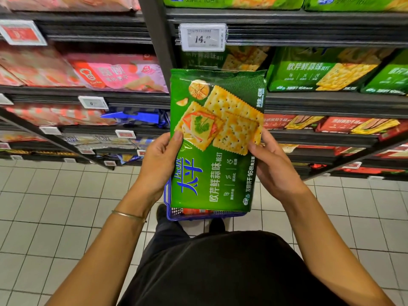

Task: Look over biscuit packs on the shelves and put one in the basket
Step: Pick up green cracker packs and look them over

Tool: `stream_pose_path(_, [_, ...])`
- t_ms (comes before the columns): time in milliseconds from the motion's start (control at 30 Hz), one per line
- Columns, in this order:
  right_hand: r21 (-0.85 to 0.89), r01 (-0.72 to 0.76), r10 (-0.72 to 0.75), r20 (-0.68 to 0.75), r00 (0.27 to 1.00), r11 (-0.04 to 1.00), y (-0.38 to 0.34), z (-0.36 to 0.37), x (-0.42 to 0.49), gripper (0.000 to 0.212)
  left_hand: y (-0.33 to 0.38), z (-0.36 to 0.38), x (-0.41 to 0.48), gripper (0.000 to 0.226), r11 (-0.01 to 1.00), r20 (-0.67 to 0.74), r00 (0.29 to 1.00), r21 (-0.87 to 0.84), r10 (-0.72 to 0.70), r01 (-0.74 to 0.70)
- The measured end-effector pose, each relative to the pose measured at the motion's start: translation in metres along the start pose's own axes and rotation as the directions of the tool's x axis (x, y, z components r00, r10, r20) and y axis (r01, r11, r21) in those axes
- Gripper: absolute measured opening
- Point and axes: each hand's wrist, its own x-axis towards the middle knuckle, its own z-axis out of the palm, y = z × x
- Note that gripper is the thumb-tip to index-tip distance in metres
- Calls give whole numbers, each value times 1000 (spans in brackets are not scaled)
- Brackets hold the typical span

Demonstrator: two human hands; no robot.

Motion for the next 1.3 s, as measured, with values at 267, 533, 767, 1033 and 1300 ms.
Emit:
stream_pose_path(267, [-6, -72, 72, -80, 994, 997, 11, 1, 2, 56, 19, 12, -6, 33, 994, 63, 996, 92, 56, -61])
stream_pose_path(533, [259, -204, 238, -108, 965, 944, 17, 3, 9, 54, 36, 24, -13, 53, 980, 236, 972, -197, 22, 25])
stream_pose_path(767, [150, -326, 333, -22, 943, 933, 28, 24, 12, 62, 37, 32, -7, 57, 902, 231, 934, -277, -273, 332])
stream_pose_path(1033, [-83, -271, 254, -172, 952, 959, 24, 29, 10, 80, 30, 36, -9, 71, 785, 240, 947, -535, -215, 313])
stream_pose_path(1300, [-92, -285, 286, 3, 958, 954, 0, 56, 4, 92, 35, 43, -18, 63, 926, 201, 970, -322, -135, 195])
